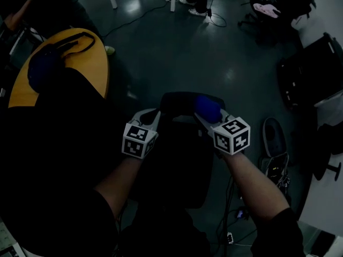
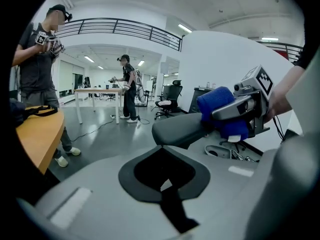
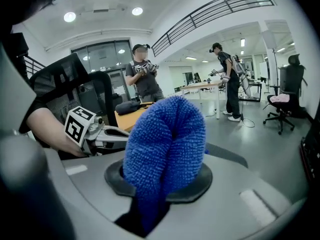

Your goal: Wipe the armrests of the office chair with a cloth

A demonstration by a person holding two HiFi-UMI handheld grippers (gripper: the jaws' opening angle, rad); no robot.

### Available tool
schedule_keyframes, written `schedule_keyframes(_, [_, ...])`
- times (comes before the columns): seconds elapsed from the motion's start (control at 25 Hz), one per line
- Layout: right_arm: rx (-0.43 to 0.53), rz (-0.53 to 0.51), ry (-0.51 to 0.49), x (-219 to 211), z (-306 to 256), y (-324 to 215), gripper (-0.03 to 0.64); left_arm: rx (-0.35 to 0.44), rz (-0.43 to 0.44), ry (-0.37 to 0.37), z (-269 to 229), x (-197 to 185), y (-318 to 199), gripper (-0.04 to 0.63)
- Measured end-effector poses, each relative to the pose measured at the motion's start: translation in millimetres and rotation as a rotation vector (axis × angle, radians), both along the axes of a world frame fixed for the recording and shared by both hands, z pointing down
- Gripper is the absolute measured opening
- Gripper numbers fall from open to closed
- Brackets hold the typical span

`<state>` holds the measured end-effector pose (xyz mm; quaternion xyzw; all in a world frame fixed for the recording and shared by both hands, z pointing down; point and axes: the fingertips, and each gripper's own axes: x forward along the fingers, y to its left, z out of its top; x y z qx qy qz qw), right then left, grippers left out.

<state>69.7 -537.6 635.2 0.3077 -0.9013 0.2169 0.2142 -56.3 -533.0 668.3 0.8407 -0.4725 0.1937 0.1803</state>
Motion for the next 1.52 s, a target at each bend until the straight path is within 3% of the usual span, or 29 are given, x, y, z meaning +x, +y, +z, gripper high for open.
schedule_keyframes(0.2, [-0.012, 0.009, -0.038, -50, -2, -3, 0.106, -0.002, -0.008, 0.011, 0, 0, 0, 0.02])
schedule_keyframes(0.4, [-0.026, 0.059, -0.036, -64, 2, -8, 0.106, -0.007, -0.016, 0.011, 4, -1, 1, 0.02])
schedule_keyframes(0.6, [-0.048, 0.047, -0.069, -92, 1, -3, 0.105, -0.029, -0.015, -0.008, 7, -4, 4, 0.02])
schedule_keyframes(0.88, [-0.086, -0.012, -0.122, -128, 4, 7, 0.106, 0.009, -0.046, 0.001, -8, -10, 13, 0.02])
schedule_keyframes(1.12, [-0.097, -0.029, -0.129, -132, -7, 31, 0.106, 0.009, -0.065, -0.004, -26, -12, 41, 0.02])
schedule_keyframes(1.52, [-0.024, -0.033, -0.155, -106, -55, 82, 0.106, 0.063, -0.04, -0.033, -87, 0, 100, 0.02])
